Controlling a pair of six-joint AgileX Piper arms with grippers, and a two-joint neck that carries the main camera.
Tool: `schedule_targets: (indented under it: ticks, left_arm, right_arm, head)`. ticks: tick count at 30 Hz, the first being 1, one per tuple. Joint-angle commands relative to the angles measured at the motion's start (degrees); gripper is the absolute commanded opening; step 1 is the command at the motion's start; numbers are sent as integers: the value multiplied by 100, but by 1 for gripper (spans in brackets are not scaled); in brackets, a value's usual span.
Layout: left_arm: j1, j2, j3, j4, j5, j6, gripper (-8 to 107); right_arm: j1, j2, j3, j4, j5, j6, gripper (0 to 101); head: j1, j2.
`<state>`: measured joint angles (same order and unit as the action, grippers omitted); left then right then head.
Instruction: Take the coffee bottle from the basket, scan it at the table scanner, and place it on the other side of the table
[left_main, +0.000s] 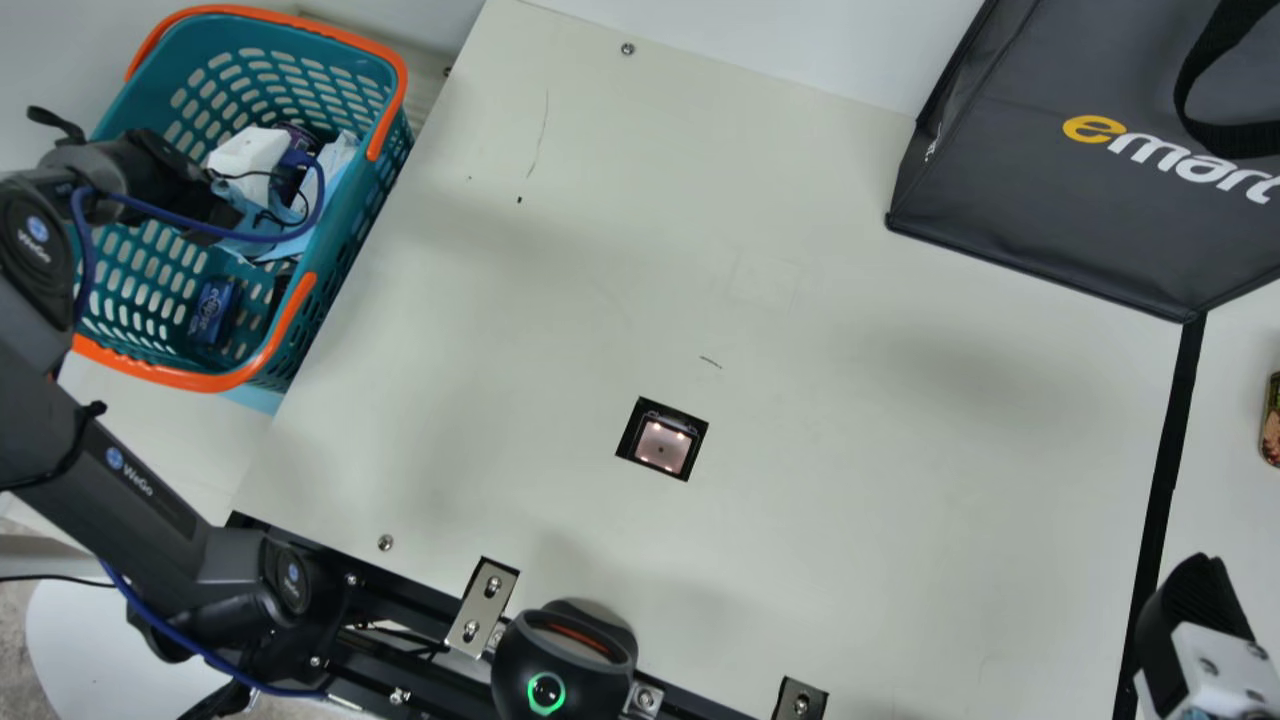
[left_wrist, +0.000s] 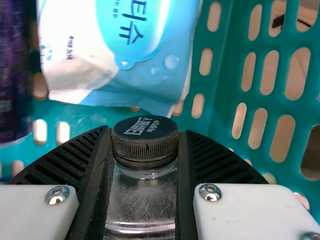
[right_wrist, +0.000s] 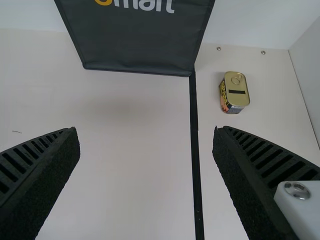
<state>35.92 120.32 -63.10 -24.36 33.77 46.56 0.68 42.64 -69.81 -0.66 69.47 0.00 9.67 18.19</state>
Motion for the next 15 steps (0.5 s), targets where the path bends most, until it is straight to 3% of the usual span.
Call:
schedule_targets:
  ticks: [1, 15]
  left_arm:
    - [23, -67, 34, -15, -22, -50, -8]
    - [267, -733, 489, -59, -27, -289, -8]
  right_arm:
    - [0, 0, 0, 0, 0, 0, 95]
    - [0, 0, 0, 0, 0, 0, 95]
  head:
    - [-175, 23]
    - [-175, 23]
